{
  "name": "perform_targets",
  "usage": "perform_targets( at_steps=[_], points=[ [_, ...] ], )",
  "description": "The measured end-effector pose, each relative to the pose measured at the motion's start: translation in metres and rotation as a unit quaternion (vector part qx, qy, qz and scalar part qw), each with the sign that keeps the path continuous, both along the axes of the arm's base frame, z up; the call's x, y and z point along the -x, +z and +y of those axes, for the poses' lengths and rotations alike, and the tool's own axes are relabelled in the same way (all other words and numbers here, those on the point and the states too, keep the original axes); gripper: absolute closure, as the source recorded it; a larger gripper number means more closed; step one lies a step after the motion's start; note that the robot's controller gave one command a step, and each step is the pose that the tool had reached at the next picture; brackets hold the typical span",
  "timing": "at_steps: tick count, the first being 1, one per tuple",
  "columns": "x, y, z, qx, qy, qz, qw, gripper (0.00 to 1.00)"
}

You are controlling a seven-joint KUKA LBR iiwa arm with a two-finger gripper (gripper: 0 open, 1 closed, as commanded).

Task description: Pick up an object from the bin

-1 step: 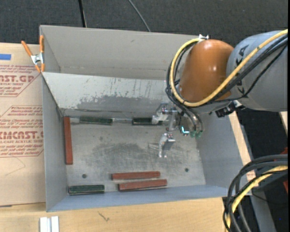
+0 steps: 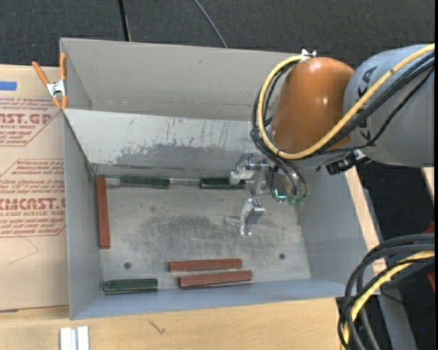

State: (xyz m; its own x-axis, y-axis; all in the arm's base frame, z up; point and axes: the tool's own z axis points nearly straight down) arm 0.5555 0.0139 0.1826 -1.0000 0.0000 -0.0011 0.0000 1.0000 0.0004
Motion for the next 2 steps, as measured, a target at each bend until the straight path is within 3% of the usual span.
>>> perform_targets(
  at_steps=[1,2],
  points=[
    [0.030,-0.052,0.007,0.000,0.018,-0.0028,0.9998,0.00],
    [0.041,-0.104,0.022,0.001,-0.045,0.0153,0.9989,1.00]
  ],
)
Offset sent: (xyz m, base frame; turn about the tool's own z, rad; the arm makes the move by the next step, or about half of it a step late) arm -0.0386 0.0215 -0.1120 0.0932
